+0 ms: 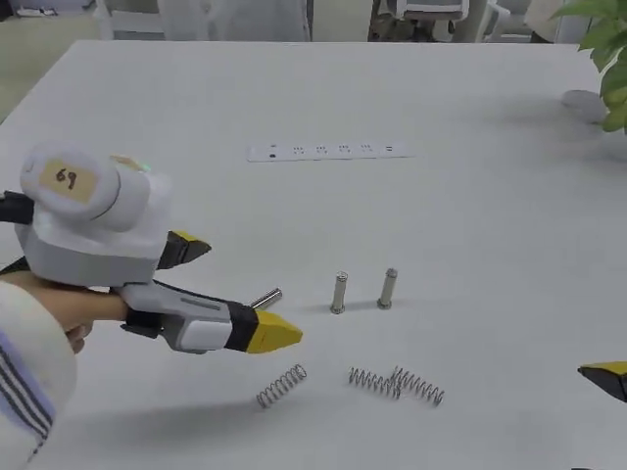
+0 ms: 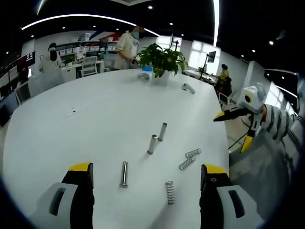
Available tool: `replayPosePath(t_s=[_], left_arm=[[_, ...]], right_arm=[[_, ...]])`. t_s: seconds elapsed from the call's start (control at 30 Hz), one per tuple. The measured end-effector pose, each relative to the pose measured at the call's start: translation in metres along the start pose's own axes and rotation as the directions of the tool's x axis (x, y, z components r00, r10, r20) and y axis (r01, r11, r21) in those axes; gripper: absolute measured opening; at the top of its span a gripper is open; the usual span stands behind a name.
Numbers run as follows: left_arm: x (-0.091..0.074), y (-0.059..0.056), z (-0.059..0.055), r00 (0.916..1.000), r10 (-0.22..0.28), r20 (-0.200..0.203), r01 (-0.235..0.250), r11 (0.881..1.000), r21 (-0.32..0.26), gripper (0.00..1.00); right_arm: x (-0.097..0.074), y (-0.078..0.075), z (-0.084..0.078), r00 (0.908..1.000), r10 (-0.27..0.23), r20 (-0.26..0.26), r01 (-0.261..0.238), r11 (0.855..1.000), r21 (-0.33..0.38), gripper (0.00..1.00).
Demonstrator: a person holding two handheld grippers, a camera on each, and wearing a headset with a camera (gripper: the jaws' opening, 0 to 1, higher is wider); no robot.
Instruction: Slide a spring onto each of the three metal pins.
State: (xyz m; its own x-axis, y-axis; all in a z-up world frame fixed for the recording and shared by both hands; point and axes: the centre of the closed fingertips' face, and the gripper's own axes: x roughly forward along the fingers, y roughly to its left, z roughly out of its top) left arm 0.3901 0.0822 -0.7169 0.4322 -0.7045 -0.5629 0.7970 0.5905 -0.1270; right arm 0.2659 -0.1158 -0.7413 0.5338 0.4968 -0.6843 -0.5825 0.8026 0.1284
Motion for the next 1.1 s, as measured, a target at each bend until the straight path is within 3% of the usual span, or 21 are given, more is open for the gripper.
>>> replayPosePath(t_s=[0.13,0.5,0.77,1.1], left_arm=[[0.007,0.006,-0.002,0.9996,0.012,-0.024,-0.012,1.000,0.024,0.87],[0.025,0.018,-0.018,0.9956,0.031,-0.088,-0.031,1.000,0.003,0.81],[0.036,0.025,-0.020,0.9942,0.042,-0.099,-0.044,0.999,-0.018,0.75],[0.043,0.027,-0.034,0.9853,0.064,-0.159,-0.062,0.998,0.016,0.67]], right_arm=[[0.000,0.000,0.003,1.0000,0.001,0.008,-0.001,1.000,0.003,0.99],[0.002,0.003,0.010,0.9996,0.016,0.023,-0.016,1.000,-0.010,0.99],[0.003,0.004,0.010,0.9997,0.021,0.012,-0.020,1.000,-0.015,0.99],[0.004,0.001,0.007,1.0000,0.002,-0.003,-0.002,1.000,-0.025,0.99]])
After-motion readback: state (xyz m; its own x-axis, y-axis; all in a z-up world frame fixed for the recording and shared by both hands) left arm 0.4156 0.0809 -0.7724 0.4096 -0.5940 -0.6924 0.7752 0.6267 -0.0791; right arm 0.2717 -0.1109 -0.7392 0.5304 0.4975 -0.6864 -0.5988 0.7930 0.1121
